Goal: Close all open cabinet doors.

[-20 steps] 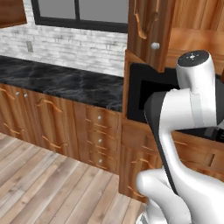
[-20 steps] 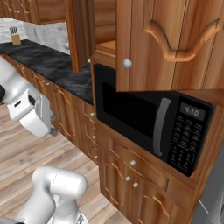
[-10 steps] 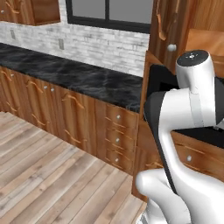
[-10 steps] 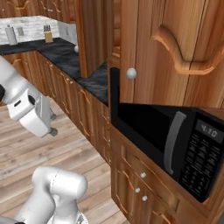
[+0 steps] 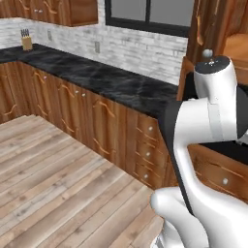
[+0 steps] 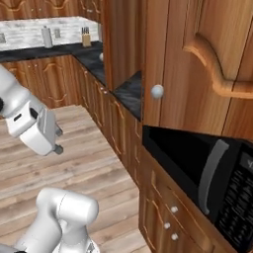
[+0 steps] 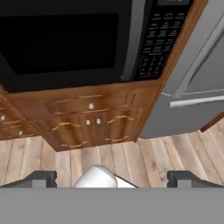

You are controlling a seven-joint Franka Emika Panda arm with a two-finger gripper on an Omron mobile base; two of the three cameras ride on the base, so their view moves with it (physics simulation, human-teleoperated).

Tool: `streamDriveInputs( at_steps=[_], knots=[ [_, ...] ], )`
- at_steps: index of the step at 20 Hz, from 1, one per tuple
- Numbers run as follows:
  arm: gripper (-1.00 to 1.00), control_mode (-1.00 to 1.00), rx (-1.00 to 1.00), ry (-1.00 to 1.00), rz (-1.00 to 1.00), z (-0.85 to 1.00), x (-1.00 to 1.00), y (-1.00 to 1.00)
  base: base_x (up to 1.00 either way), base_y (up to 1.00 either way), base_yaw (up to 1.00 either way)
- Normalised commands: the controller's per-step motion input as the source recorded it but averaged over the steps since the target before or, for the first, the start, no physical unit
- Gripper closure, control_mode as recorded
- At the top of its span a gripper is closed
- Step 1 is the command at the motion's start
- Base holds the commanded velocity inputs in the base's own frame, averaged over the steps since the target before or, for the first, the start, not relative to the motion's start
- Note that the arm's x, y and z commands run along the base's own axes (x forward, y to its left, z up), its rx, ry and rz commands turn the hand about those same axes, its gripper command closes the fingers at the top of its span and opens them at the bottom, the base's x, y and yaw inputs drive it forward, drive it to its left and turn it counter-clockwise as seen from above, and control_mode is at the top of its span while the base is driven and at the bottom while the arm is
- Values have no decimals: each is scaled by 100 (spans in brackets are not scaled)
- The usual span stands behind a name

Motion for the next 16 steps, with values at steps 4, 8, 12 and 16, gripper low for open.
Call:
streamDriveInputs(
  at_steps=[4,8,12,16],
  knots=[
    [-100,100,0,0,0,0,0,0,0,-25,56],
    [-100,100,0,0,0,0,0,0,0,-12,19],
    [-100,100,0,0,0,0,0,0,0,-9,-8],
    [-100,100,0,0,0,0,0,0,12,-1,-45]
  ],
)
